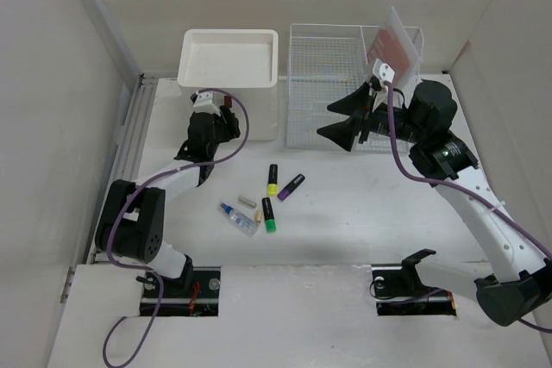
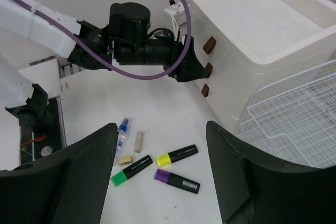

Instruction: Organize the desk

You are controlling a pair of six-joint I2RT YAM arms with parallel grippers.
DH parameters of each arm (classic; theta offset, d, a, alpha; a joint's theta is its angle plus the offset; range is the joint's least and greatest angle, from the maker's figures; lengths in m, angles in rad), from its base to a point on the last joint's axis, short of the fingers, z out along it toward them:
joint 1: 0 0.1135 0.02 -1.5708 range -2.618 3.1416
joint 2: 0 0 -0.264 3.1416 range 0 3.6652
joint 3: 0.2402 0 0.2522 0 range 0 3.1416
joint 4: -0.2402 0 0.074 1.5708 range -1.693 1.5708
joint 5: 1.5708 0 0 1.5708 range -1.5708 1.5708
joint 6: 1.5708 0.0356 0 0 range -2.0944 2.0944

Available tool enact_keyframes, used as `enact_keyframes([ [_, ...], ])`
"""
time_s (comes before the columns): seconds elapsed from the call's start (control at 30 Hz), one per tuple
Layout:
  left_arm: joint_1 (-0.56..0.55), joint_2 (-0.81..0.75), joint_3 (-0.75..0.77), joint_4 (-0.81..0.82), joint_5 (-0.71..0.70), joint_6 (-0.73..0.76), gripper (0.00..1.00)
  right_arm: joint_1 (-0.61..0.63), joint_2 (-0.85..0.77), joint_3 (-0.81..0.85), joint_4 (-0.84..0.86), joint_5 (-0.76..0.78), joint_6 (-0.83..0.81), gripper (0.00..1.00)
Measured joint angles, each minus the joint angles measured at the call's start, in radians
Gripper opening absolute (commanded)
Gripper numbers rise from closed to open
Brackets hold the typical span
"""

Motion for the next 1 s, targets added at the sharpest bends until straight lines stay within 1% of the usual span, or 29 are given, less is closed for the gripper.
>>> enact_keyframes([
  [0.4, 0.000, 0.033, 0.014, 0.019, -0.007, 0.006, 0.49, 0.000, 0.011, 0.000, 0.000, -0.005, 0.000, 0.73],
  [0.53, 0.000, 0.043, 0.019, 0.031, -0.014, 0.006, 0.45, 0.000, 0.011, 0.000, 0.000, -0.009, -0.001, 0.73],
  [0.6, 0.000, 0.052, 0.023, 0.035, -0.014, 0.007, 0.45, 0.000, 0.011, 0.000, 0.000, -0.010, -0.004, 0.73],
  [0.67, 0.000, 0.061, 0.028, 0.035, -0.014, 0.006, 0.42, 0.000, 0.011, 0.000, 0.000, -0.011, -0.005, 0.73],
  [0.87, 0.000, 0.086, 0.048, 0.033, -0.013, 0.006, 0.40, 0.000, 0.013, -0.003, 0.000, -0.011, -0.007, 0.73],
  [1.0, 0.000, 0.087, 0.051, 0.028, -0.013, 0.006, 0.37, 0.000, 0.013, -0.011, 0.000, -0.014, -0.008, 0.73],
])
